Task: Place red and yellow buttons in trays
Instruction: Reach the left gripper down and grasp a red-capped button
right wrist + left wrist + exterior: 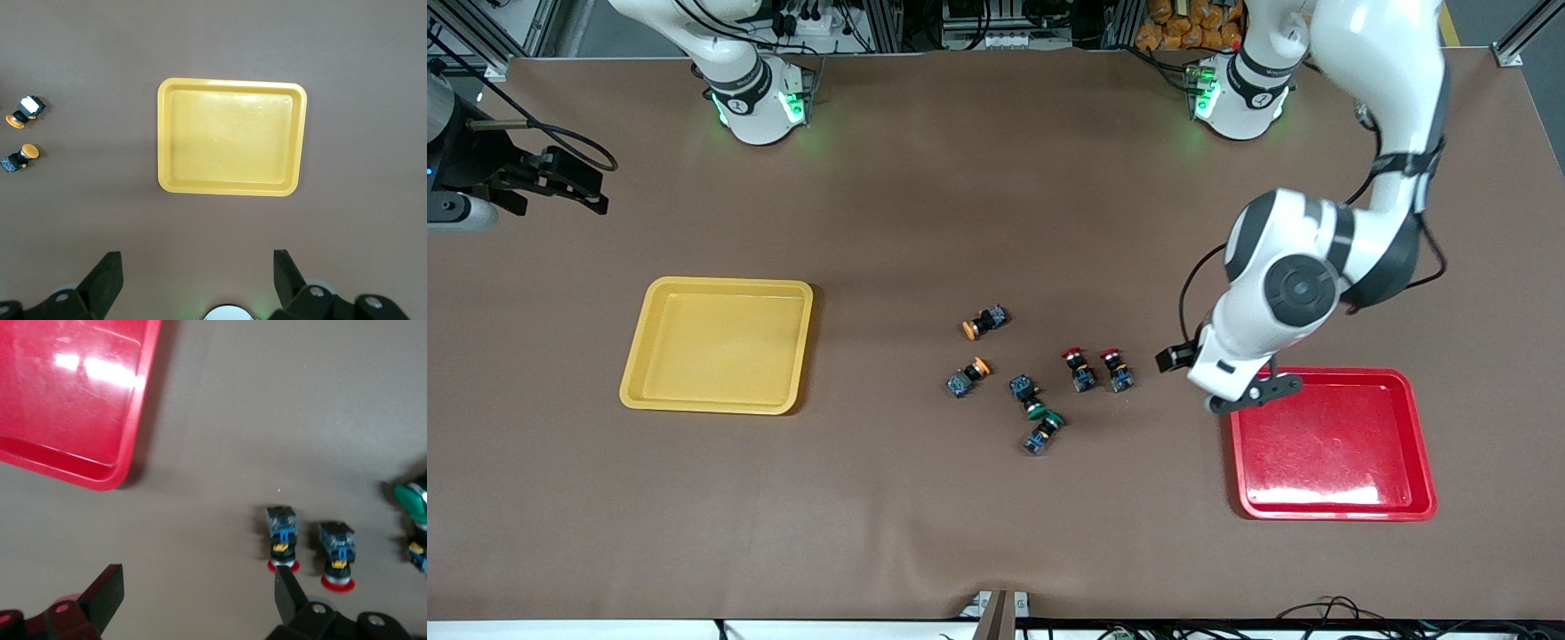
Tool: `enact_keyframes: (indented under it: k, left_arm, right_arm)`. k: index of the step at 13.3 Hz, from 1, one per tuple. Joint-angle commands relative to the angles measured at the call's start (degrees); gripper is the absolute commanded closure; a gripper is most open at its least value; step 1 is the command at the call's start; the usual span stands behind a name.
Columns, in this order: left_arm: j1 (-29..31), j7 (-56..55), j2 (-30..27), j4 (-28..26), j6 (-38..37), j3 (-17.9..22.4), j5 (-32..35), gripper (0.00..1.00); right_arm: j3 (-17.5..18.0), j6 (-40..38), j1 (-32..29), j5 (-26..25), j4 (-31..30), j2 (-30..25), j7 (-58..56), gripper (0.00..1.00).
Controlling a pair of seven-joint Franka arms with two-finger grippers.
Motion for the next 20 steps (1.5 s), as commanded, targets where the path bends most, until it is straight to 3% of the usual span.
enact_keyframes:
  k: [1,4,8,12,20]
  left_arm:
    - [-1.52,-4.33,5.01,3.07,3.97,0.24,0.77,0.00]
    - [-3.02,-10.92,9.76,3.07,12.85,0.15,0.24,0.00]
    - [-3.72,-11.99,11.88,2.99,16.64,0.15,0.06,0.00]
    - [-5.74,-13.40,15.04,2.90,19.19,0.15,0.06,0.00]
    - [-7.06,-14.81,14.96,0.53,19.29,0.23,0.76,0.00]
  right_arm:
    - [0.77,-0.85,-1.10,-0.42,1.48,0.72,-0.87,0.00]
    - [0.86,-0.85,-0.92,-0.34,1.56,0.90,-0.69,0.00]
    - [0.95,-0.85,-0.22,-0.34,1.91,3.97,-0.25,0.00]
    - [1.13,-0.85,-0.22,-0.34,1.83,4.06,-0.08,0.00]
    - [1.13,-0.68,-0.22,-0.34,1.83,4.24,-0.08,0.00]
